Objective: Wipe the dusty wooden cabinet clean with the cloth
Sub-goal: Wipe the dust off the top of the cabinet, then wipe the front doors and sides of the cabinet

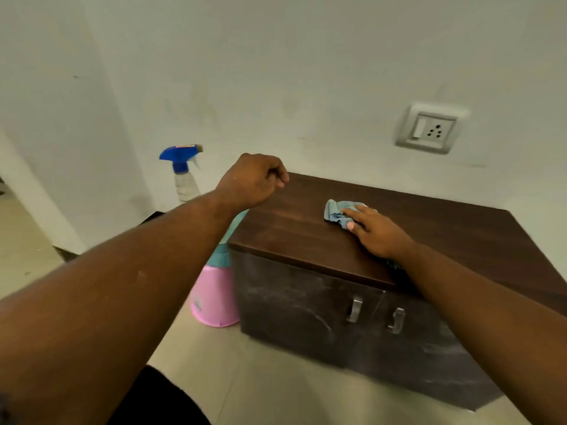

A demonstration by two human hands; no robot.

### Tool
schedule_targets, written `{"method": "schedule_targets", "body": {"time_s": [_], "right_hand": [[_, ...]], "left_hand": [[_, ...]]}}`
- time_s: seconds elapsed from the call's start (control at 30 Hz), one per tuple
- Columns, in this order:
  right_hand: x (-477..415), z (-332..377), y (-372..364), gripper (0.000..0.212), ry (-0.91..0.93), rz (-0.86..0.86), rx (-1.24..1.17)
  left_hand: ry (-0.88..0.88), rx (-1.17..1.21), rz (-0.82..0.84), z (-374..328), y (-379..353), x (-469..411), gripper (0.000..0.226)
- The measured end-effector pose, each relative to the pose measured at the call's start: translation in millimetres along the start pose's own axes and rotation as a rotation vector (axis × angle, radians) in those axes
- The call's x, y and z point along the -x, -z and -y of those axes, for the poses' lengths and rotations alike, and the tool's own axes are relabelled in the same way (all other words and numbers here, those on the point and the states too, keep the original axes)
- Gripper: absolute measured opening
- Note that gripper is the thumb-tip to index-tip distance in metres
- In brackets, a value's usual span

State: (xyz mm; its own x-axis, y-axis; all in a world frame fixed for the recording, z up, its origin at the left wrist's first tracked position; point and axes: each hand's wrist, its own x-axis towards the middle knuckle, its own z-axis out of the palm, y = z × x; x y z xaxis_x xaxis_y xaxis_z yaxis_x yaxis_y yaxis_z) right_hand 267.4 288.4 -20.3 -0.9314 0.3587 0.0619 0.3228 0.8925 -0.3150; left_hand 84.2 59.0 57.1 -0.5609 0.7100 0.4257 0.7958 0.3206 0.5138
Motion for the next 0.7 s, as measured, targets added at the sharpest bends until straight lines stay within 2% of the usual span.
{"method": "schedule_targets", "body": {"time_s": [0.1,0.27,0.37,0.47,0.5,0.57,0.63,0.7], "right_hand": [[-1.2,42.6,-12.8,0.047,0.176,0.046,-0.021],[-4.1,95.5,-27.3,0.051,0.568,0.121,0.159],[-2.0,125.1,-33.0,0.051,0.759,0.199,0.188],[-0.3,147.8,-45.8,0.042,1.059,0.131,0.413],[-1.8,152.3,-56.5,0.040,1.095,0.092,0.485],[1.7,155.3,-79.0,0.045,1.038,0.045,0.583],[8.4,156.3,-100.0,0.054,0.945,0.036,0.689],[7.4,159.4,-122.6,0.054,0.969,0.022,0.734]], "left_hand": [[0.067,-0.022,-0.030,13.1,14.7,4.4,0.032],[-0.001,-0.082,0.048,34.1,31.5,-5.8,0.028],[-0.018,-0.085,0.054,38.7,34.9,-10.4,0.028],[-0.001,-0.096,0.058,51.6,28.1,-0.5,0.029],[0.009,-0.109,0.078,61.9,24.9,4.0,0.029],[0.032,-0.124,0.094,77.3,23.5,9.6,0.028],[0.081,-0.102,0.060,91.1,26.7,8.6,0.027],[0.124,-0.085,0.028,104.7,30.4,10.4,0.025]]}}
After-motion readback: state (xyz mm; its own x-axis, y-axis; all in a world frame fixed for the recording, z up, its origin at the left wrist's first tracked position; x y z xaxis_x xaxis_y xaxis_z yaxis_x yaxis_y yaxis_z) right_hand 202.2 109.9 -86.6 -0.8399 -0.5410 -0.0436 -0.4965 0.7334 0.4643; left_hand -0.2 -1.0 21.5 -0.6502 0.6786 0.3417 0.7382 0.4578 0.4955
